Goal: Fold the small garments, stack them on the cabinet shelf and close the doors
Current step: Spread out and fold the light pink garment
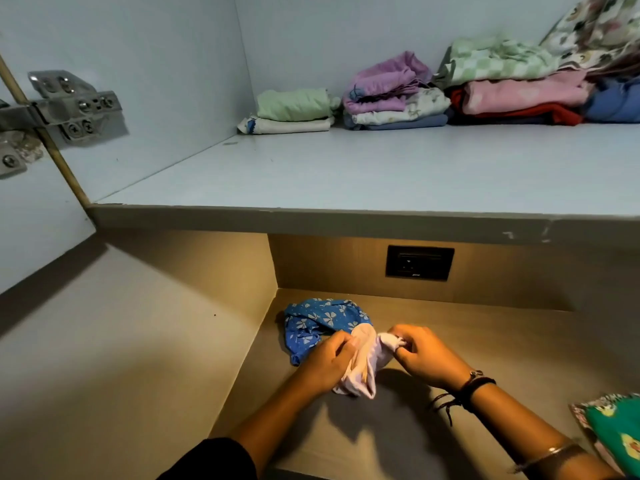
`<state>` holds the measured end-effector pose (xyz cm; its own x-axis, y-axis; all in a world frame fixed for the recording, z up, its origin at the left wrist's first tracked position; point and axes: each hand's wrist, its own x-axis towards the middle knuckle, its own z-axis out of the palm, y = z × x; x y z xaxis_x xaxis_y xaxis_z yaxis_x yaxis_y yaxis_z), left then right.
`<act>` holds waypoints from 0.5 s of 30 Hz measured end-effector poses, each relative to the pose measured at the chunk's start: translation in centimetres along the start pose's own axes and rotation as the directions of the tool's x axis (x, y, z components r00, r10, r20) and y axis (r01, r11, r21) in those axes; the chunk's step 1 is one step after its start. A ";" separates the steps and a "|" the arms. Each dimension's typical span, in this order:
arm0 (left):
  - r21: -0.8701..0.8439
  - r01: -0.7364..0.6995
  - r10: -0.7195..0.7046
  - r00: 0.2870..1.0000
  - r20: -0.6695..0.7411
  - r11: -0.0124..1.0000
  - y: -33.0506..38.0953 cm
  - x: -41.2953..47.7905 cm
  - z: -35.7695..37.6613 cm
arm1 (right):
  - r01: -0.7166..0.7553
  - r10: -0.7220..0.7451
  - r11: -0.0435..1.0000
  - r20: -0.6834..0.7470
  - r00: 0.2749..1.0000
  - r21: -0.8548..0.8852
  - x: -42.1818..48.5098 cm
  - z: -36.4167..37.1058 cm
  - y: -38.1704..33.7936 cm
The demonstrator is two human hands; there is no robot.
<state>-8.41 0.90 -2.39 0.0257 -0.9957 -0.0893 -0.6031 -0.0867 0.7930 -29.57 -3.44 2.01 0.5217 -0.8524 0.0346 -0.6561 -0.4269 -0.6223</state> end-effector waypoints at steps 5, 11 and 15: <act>0.241 0.129 -0.122 0.992 -0.043 0.962 -2.0 -1.3 2.5 | 0.026 0.145 0.914 0.388 0.910 -0.404 -5.9 -0.5 3.4; 0.268 0.367 -0.312 0.923 -0.227 0.891 -0.9 -1.6 4.7 | -0.187 0.348 0.908 0.425 0.836 -0.375 -8.6 0.3 5.0; 0.157 0.453 -0.414 0.881 -0.229 0.878 -1.0 -1.2 4.7 | -0.258 0.361 0.903 0.285 0.888 -0.343 -7.5 0.7 3.4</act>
<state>-11.55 2.30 -5.90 0.4546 -0.8491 -0.2690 -0.6426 -0.5217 0.5611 -35.34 1.65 -0.91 0.3816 -0.8248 -0.4172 -0.9141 -0.2696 -0.3029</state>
